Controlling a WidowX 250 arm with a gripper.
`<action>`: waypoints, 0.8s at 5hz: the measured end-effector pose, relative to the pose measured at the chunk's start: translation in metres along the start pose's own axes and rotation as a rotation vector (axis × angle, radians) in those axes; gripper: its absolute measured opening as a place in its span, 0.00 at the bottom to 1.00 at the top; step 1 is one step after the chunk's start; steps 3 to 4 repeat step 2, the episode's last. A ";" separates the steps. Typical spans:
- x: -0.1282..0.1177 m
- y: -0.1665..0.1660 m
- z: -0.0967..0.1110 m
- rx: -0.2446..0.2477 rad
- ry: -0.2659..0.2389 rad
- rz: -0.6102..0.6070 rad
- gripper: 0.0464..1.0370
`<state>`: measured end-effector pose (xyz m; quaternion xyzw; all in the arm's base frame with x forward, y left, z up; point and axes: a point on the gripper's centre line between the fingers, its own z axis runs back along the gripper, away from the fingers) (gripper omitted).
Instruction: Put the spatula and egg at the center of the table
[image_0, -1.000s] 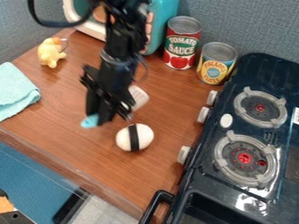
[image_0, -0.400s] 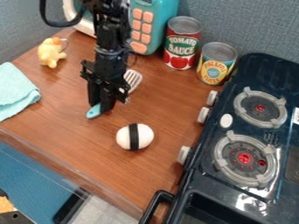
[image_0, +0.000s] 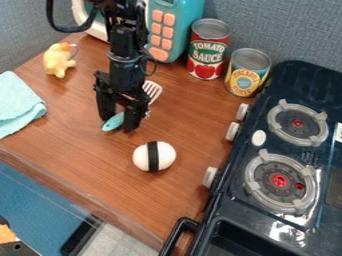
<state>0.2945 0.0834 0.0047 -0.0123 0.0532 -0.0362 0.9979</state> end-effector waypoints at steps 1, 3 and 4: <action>0.003 0.000 0.027 0.007 -0.071 -0.005 0.97; 0.005 0.001 0.073 0.064 -0.235 -0.016 0.97; 0.005 0.001 0.073 0.064 -0.235 -0.016 0.97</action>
